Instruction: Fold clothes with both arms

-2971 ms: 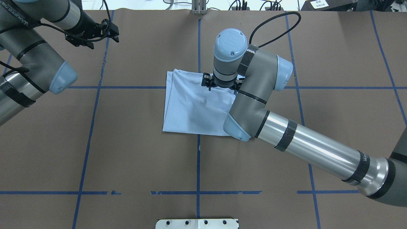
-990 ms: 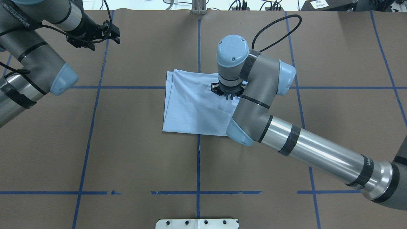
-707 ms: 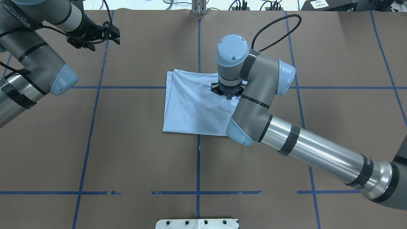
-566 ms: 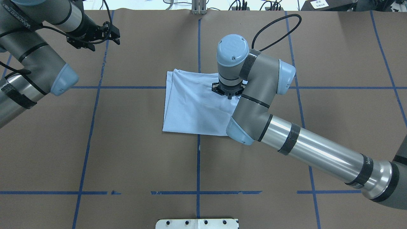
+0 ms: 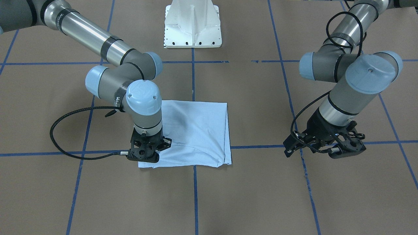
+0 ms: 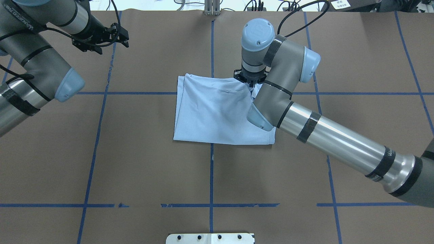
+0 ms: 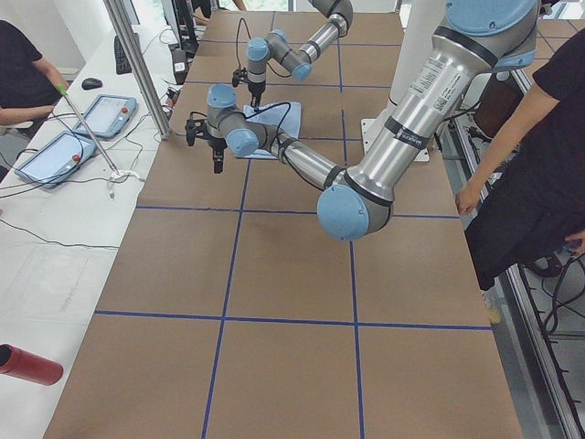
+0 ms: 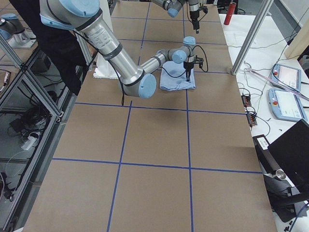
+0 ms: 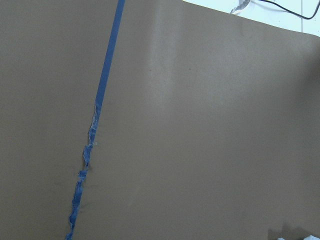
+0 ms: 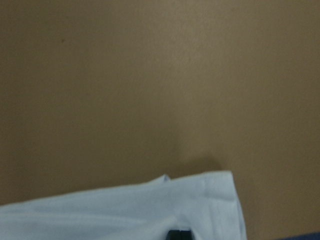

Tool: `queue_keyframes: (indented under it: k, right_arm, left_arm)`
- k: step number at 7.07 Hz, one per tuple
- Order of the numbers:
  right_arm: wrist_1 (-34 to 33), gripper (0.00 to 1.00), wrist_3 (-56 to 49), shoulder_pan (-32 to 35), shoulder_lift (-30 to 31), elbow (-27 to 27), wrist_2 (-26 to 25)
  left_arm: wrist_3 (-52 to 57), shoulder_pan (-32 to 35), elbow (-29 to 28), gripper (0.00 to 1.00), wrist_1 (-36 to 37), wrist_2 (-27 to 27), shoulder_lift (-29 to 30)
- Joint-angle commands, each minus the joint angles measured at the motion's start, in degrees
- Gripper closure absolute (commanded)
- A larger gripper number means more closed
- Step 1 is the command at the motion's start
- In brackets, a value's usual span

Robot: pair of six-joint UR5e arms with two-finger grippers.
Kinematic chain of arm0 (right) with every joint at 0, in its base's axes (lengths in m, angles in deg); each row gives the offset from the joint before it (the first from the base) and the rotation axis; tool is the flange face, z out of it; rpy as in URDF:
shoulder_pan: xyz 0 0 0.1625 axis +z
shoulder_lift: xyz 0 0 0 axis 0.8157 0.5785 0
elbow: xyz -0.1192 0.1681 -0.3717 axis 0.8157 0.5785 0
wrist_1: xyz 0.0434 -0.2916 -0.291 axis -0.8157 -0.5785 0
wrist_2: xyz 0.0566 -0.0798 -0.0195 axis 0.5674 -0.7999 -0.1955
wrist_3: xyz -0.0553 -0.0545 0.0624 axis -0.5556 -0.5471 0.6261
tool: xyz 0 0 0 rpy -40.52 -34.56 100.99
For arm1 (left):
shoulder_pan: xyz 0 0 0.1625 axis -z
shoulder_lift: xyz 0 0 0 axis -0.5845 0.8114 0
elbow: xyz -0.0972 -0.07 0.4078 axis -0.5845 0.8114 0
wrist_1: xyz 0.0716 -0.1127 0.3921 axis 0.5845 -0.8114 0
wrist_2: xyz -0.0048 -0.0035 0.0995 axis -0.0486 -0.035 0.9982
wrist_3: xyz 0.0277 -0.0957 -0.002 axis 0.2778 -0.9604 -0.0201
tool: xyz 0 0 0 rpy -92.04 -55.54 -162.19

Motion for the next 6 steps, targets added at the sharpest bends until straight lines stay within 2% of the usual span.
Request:
queue_keyframes:
  k: [1,3,4,6]
  right_arm:
    - [1.4,1.0,-4.1,4.2,-0.8,2.9,0.4]
    - [1.4,1.0,-6.4,6.7,-0.7,2.8,2.2]
    - [1.3,0.01,-9.0,8.9,-0.3,2.7,4.9]
    - [1.0,0.0,-21.5,18.2,4.2,1.4,13.9]
  left_arm:
    - [-0.1,-0.1,0.0,0.0,0.0,0.8,0.4]
    - [0.1,-0.1,0.2,0.0,0.0,0.8,0.4]
    - [1.4,0.0,0.3,0.0,0.0,0.9,-0.1]
    - [12.1,2.1,0.6,0.0,0.2,0.4,-2.6]
